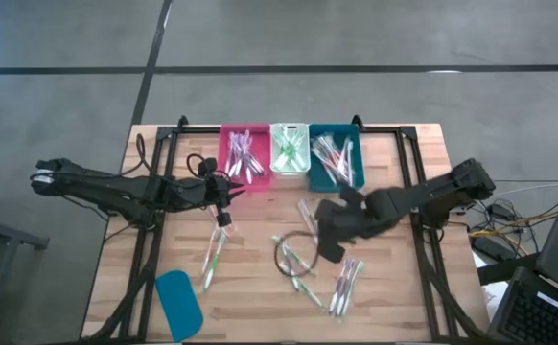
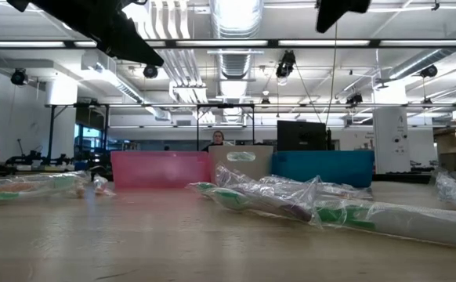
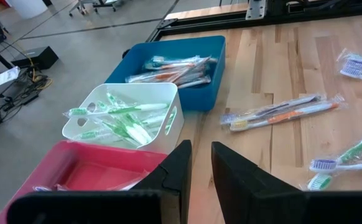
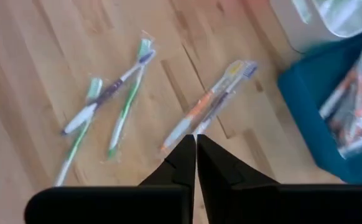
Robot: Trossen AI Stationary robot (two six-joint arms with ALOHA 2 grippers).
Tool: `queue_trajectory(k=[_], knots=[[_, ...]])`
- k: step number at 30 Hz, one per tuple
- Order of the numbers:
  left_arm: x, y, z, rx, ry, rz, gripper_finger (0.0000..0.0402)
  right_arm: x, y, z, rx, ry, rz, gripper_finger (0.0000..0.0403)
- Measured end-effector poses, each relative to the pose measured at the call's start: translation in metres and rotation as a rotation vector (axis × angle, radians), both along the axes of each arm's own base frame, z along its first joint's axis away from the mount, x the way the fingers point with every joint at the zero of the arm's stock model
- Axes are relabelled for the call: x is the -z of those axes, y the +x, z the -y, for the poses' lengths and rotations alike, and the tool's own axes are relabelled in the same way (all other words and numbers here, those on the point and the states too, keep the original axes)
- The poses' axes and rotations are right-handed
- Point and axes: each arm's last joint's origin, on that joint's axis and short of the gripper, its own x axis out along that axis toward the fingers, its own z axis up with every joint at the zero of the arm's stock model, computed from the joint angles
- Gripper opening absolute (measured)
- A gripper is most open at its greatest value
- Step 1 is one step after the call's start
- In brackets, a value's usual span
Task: Pick & Place Toothbrushes
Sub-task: Put the orange toothbrush into the blue bin
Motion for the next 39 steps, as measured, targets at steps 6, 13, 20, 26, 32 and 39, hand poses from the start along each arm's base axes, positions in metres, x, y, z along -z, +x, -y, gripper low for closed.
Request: queue_trajectory(k=[6, 13, 20, 26, 32, 39], knots=[[0.000, 0.000, 0.000, 0.000, 0.000, 0.000, 0.0067, 0.013, -0.018, -0.034, 0.050, -0.170, 0.060, 0.0023], [0.000, 0.000, 0.000, 0.000, 0.000, 0.000, 0.0067, 0.056, -0.026, -0.039, 0.173, -0.210, 0.069, 0.0046], [0.000, 0.000, 0.000, 0.003, 0.005, 0.000, 0.0067, 0.093, -0.012, -0.036, 0.143, -0.149, 0.175, 0.0096], [0.000, 0.000, 0.000, 0.002, 0.006, 0.000, 0.0067, 0.115, -0.006, -0.034, 0.116, -0.050, 0.238, 0.0137], [0.000, 0.000, 0.000, 0.003, 0.006, 0.000, 0.0067, 0.136, -0.012, -0.028, 0.170, -0.031, 0.236, 0.0160], [0.000, 0.000, 0.000, 0.003, 0.006, 0.000, 0.0067, 0.156, -0.016, -0.021, 0.196, -0.015, 0.263, 0.0174]])
